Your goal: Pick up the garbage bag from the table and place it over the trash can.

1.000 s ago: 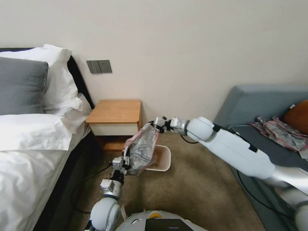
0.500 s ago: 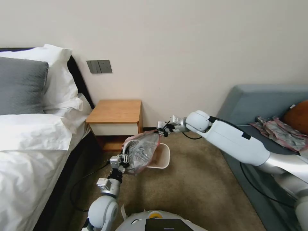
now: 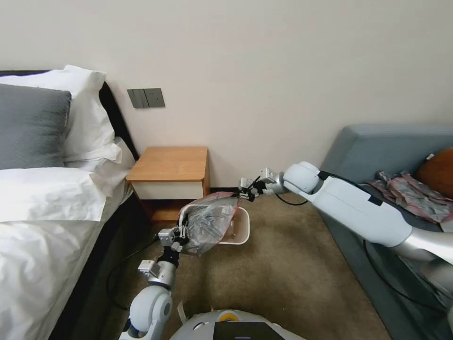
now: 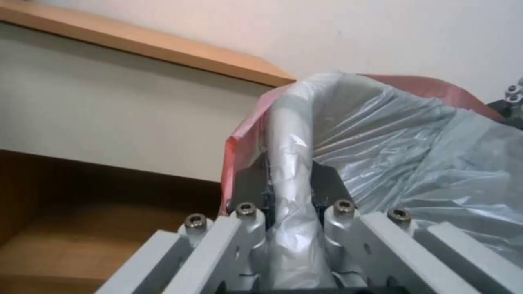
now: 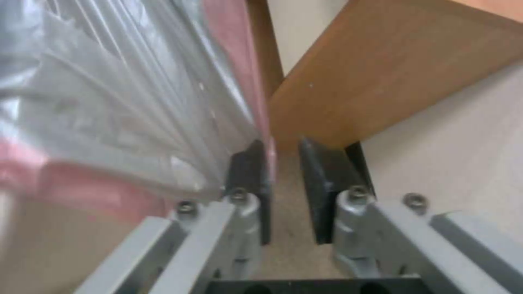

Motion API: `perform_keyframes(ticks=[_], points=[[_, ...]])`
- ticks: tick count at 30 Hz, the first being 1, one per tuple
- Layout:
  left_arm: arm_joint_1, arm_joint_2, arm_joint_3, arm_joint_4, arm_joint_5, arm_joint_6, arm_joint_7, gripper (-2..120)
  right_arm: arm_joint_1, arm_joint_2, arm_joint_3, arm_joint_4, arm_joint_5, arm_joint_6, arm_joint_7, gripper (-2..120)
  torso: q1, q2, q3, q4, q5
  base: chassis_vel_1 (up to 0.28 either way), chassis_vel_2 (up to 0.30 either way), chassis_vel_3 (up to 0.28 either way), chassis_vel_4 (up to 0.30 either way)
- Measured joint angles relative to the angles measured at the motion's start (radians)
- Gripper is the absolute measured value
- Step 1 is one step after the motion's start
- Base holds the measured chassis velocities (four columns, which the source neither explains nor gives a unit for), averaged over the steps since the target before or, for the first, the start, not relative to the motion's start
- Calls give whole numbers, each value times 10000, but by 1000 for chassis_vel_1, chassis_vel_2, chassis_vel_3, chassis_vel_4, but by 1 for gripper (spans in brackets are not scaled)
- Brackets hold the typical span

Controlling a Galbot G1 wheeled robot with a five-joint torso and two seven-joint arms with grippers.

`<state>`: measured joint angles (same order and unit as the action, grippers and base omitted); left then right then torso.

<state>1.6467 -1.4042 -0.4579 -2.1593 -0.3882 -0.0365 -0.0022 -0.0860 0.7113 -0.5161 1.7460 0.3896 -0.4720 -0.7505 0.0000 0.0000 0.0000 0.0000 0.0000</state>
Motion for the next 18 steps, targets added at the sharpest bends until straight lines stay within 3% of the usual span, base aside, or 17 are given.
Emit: perform_keyframes(ticks=[4, 9, 18], points=[[3, -28, -70, 31, -143, -16, 38, 7, -126, -274, 168, 126, 32, 109, 65, 37, -1, 0, 0, 0, 0, 0, 0, 0, 0], [4, -40, -95, 55, -215, -24, 39, 7, -438, -518, 635, 316, 366, 103, 267, 50, 0, 0, 0, 1, -1, 0, 0, 0, 0], [-39, 28, -145, 140, -368, -41, 51, 7, -2036, -1322, 2515, 1351, 3708, -574, 2066, 86, -1, 0, -1, 1, 0, 0, 0, 0, 0]])
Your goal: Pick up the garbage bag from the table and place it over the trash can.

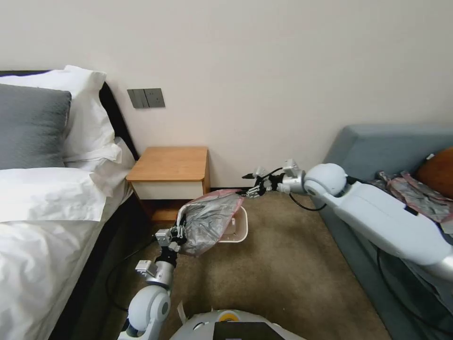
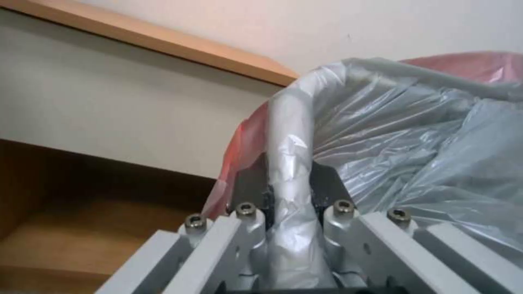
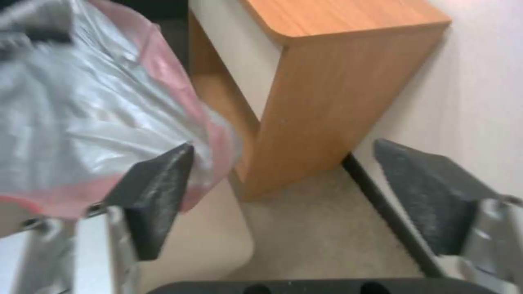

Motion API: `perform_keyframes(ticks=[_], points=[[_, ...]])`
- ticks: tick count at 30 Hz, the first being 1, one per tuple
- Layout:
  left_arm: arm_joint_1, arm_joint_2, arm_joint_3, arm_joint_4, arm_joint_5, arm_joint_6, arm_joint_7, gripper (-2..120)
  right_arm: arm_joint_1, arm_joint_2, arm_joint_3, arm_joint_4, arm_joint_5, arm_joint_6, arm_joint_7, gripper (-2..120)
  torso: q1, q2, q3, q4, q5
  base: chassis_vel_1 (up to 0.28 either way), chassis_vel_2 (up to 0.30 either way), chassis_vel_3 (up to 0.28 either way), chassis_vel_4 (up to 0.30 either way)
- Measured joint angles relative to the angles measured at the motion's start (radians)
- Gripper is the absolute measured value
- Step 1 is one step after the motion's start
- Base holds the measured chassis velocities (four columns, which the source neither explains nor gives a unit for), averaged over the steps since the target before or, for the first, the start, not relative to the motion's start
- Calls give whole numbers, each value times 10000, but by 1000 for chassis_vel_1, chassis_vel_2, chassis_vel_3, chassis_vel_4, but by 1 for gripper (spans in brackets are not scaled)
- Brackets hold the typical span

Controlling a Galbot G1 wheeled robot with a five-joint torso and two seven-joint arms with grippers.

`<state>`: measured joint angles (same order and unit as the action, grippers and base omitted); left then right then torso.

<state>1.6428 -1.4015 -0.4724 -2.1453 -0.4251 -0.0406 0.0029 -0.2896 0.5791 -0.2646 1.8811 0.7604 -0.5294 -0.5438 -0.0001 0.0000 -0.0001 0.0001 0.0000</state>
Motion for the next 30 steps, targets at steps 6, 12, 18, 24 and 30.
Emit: perform_keyframes(ticks=[6, 12, 18, 24, 30], points=[[-23, 67, -4, 50, -7, -1, -12, 7, -2199, -793, 2068, 1020, 1592, -121, 967, 99, 0, 0, 0, -5, 5, 0, 0, 0, 0], [-106, 140, 32, 26, 57, 85, -346, 7, -4171, -1333, 3571, 3312, 5702, -254, 4793, 100, 0, 0, 0, 1, -1, 0, 0, 0, 0], [-316, 204, 79, -139, 109, 356, -873, 7, -4800, -542, 3304, 5070, 8849, -182, 7975, 100, 0, 0, 0, 0, 0, 0, 0, 0, 0], [-386, 286, 80, -407, 251, 507, -1216, 7, -5240, 738, 2771, 5738, 11512, 575, 11121, 100, 0, 0, 0, 0, 0, 0, 0, 0, 0], [-346, 251, 80, -617, 316, 569, -1281, 7, -5530, 1314, 2669, 5769, 12620, 1341, 12439, 100, 0, 0, 0, -1, 0, 0, 0, 0, 0]])
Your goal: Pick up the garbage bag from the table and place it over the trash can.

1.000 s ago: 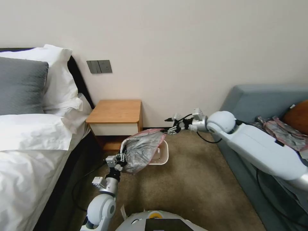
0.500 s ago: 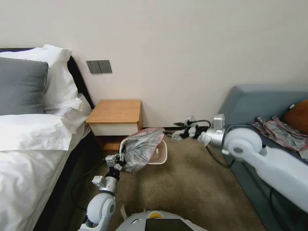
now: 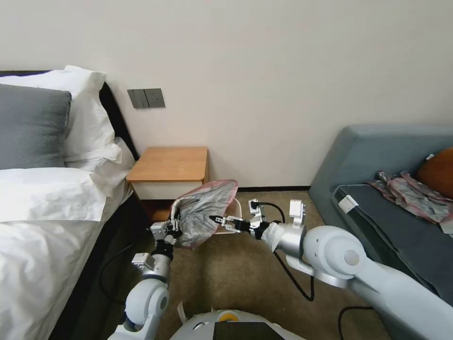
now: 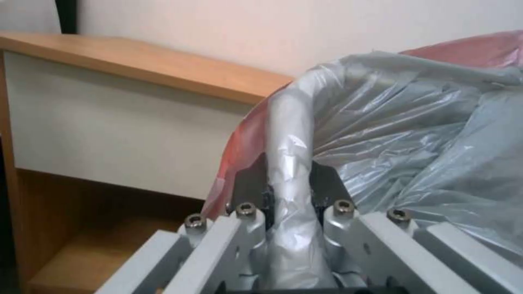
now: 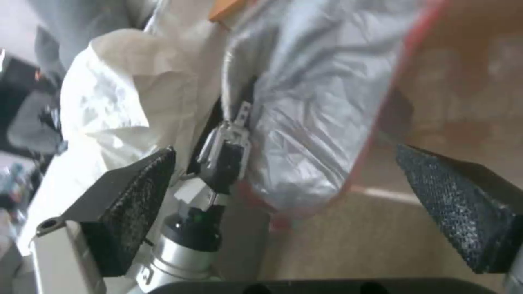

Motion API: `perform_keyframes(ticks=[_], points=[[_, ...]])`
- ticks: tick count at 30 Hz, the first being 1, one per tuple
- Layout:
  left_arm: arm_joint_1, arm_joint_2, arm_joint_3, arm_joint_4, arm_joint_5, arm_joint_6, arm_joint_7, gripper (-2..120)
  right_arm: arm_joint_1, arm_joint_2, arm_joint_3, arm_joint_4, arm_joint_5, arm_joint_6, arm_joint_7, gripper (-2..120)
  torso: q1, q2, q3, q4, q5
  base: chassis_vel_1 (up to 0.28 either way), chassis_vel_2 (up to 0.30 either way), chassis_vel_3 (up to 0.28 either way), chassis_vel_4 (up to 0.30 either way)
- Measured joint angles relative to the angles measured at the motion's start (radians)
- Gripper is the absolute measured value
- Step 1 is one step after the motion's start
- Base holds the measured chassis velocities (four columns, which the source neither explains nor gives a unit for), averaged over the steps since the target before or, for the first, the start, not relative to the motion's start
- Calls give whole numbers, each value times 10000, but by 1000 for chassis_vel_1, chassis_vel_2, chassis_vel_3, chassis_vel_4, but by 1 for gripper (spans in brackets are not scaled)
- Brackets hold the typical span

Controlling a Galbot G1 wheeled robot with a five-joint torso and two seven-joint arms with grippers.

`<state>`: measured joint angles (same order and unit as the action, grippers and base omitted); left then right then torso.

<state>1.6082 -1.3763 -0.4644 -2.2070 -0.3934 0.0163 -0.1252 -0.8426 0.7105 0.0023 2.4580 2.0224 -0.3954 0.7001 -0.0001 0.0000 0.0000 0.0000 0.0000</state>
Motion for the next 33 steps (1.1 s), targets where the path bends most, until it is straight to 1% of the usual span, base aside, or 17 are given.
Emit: perform_keyframes(ticks=[1, 3, 6, 15, 16, 18, 19, 23, 24, 27, 28, 29, 30, 32, 33], points=[[0, 0, 0, 0, 0, 0, 0, 7, 0, 0, 0, 0, 0, 0, 0, 100, 0, 0, 0, 0, 0, 0, 0, 0, 0], [8, -38, -1, -53, 12, 20, -1, 7, -160, 259, -29, -75, 271, 296, 359, 100, 0, 0, 0, 0, 0, 0, 0, 0, 0], [26, -67, -1, -109, 24, 33, -1, 7, -281, 399, -64, -144, 273, 385, 364, 100, 0, 0, 0, 0, 0, 0, 0, 0, 0], [140, -196, 30, -319, 86, 75, 24, 7, -407, 815, -594, -514, -434, 331, -61, 100, 0, 0, 0, 0, 0, 0, 0, 0, 0], [175, -223, 35, -373, 86, 96, 28, 7, -366, 924, -709, -611, -593, 303, -163, 98, 0, 0, 0, 1, 1, 0, 0, 0, 0], [207, -242, 44, -436, 85, 122, 34, 7, -303, 1069, -885, -766, -852, 265, -295, 89, 0, 0, 0, 0, 0, 0, 0, 0, 0], [207, -242, 44, -436, 85, 122, 34, 7, -303, 1069, -885, -766, -852, 265, -295, 89, 0, 0, 0, 0, 0, 0, 0, 0, 0], [215, -245, 32, -499, 68, 160, 36, 7, -247, 1273, -1115, -922, -1104, 249, -353, 72, 0, 0, 0, 1, 0, 0, 0, 0, 0], [215, -245, 32, -499, 68, 160, 36, 7, -247, 1273, -1115, -922, -1104, 249, -353, 72, 0, 0, 0, 1, 0, 0, 0, 0, 0], [221, -235, -11, -556, 35, 194, 37, 7, -189, 1377, -1218, -1003, -1269, 213, -426, 56, 1, 0, 0, 0, 0, 0, 0, 0, 0], [221, -233, -17, -563, 28, 199, 37, 7, -174, 1389, -1231, -1013, -1306, 209, -439, 53, 0, 0, 0, 1, 0, 0, 0, 0, 0], [221, -233, -17, -563, 28, 199, 37, 7, -174, 1389, -1231, -1013, -1306, 209, -439, 53, 0, 0, 0, 1, 0, 0, 0, 0, 0], [220, -231, -18, -565, 23, 203, 37, 7, -161, 1392, -1239, -1019, -1351, 202, -463, 46, 1, 0, 0, 0, 0, 0, 0, 0, 0], [212, -233, -18, -565, 0, 207, 36, 7, -158, 1358, -1243, -1017, -1419, 178, -500, 39, 0, 0, 0, 0, 0, 0, 0, 0, 0], [212, -233, -18, -565, 0, 207, 36, 7, -158, 1358, -1243, -1017, -1419, 178, -500, 39, 0, 0, 0, 0, 0, 0, 0, 0, 0]])
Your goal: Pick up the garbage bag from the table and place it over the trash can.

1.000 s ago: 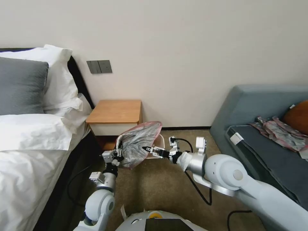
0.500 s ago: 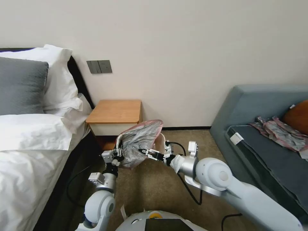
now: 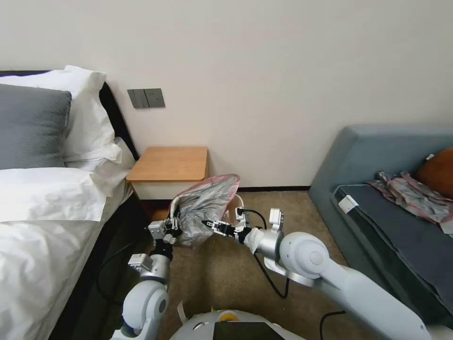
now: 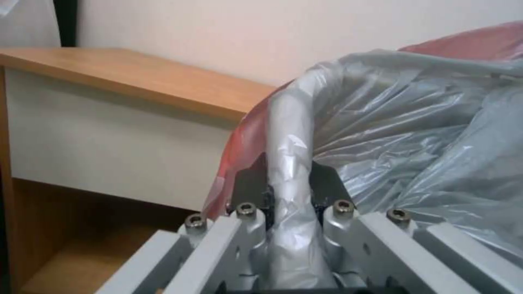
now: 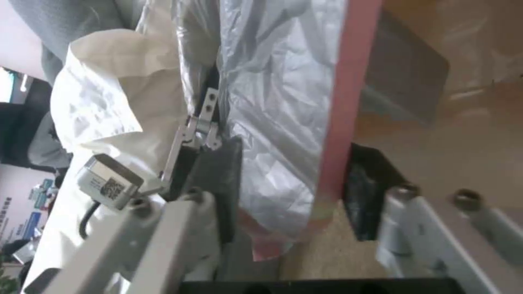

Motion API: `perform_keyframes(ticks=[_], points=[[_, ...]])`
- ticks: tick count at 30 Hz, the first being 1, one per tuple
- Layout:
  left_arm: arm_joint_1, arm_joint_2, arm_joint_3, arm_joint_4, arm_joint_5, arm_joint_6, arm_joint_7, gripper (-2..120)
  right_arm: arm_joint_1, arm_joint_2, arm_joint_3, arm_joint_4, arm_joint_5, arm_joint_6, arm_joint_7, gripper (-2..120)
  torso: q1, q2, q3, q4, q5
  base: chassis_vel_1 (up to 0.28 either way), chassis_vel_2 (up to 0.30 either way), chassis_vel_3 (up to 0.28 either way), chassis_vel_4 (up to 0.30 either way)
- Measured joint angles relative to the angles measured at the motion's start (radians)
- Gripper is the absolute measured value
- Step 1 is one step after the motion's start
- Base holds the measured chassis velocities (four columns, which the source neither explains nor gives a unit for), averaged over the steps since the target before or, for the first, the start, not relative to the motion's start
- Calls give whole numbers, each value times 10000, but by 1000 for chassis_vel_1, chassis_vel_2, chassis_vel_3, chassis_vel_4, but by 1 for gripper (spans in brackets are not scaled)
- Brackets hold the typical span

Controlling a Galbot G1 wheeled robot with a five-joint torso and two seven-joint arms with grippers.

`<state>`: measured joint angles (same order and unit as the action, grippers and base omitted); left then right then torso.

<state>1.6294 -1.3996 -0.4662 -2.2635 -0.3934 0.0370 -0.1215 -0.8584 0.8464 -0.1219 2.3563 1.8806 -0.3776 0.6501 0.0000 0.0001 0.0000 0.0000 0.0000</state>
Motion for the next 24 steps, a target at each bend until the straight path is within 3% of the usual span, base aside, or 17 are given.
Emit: perform_keyframes(ticks=[3, 10, 19, 24], points=[[-32, -13, -7, 4, -93, 12, -25, 7, -33, -138, 42, 54, -96, -99, -58, 23, 1, 0, 0, -1, 0, 0, 0, 0, 0], [-61, -61, -5, 61, -169, 60, -75, 7, -63, -209, 75, 114, -265, -141, -94, 0, 1, 0, 0, 0, 0, 0, 0, 0, 0], [-61, -168, 51, 103, -170, 103, -116, 7, -111, -345, 115, 295, -460, -94, -123, 0, 0, -1, 0, 0, 1, 0, 0, 0, 0], [-98, -158, -70, 226, -199, 103, -175, 7, -278, -837, 461, 723, -390, 21, -75, 0, 1, 0, 0, 0, 0, 0, 0, 0, 0]])
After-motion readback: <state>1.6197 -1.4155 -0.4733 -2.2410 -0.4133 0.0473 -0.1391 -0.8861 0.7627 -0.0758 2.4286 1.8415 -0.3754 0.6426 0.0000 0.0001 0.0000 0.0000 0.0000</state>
